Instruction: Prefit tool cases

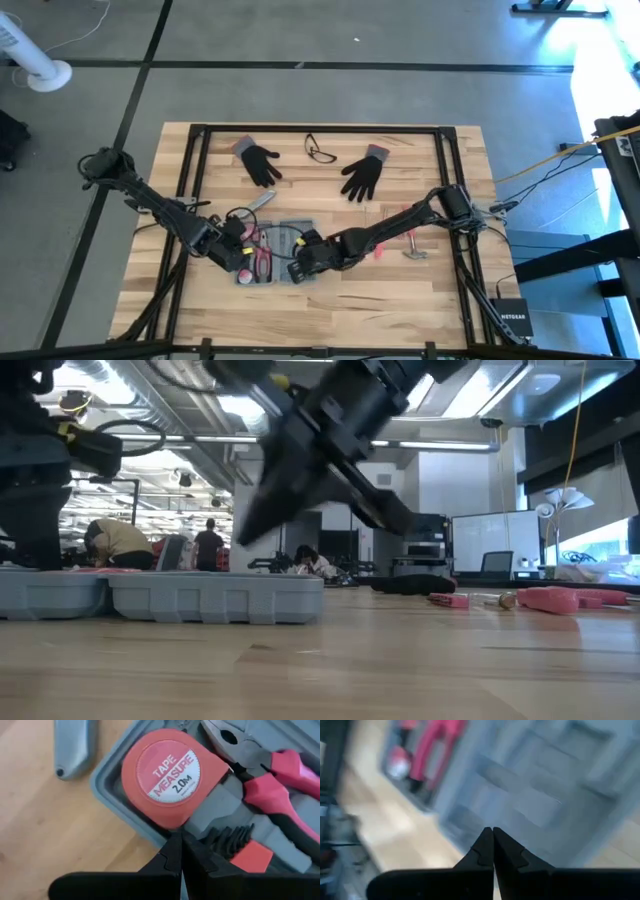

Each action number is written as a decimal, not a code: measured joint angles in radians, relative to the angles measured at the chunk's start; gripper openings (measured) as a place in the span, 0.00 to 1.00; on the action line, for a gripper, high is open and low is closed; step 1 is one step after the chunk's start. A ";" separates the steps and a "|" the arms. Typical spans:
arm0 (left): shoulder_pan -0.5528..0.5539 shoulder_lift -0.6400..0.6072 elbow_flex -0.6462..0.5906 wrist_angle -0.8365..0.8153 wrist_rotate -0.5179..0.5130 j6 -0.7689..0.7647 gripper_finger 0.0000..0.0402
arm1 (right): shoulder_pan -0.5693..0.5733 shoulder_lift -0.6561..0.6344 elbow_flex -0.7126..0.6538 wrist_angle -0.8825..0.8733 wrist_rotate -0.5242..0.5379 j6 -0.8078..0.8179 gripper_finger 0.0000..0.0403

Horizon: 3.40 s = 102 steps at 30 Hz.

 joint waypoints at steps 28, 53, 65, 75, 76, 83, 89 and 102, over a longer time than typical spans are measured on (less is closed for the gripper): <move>-0.142 0.081 -0.035 0.704 -0.176 0.073 0.00 | -0.188 -0.088 0.103 -0.182 -0.100 -0.602 0.00; -0.102 -0.015 -0.040 0.006 -0.107 -0.322 0.00 | -0.027 -0.021 0.118 -0.027 -0.161 -0.557 0.00; -0.093 0.033 -0.076 0.341 -0.051 -0.275 0.00 | -0.024 0.016 0.117 -0.052 -0.165 -0.524 0.01; -0.096 0.120 -0.050 0.453 -0.054 -0.267 0.00 | 0.023 0.060 0.117 -0.005 -0.124 -0.607 0.36; -0.104 0.127 -0.040 0.447 -0.063 -0.227 0.00 | 0.028 0.061 0.117 -0.010 -0.124 -0.605 0.39; -0.124 0.180 -0.015 0.480 -0.094 -0.202 0.00 | 0.040 0.061 0.117 -0.019 -0.037 -0.602 0.51; -0.117 0.265 -0.003 0.591 -0.102 -0.238 0.00 | 0.040 0.073 0.117 -0.033 -0.034 -0.600 0.48; -0.110 0.332 0.081 0.606 -0.146 -0.072 0.00 | 0.076 0.072 0.118 -0.077 -0.060 -0.603 0.46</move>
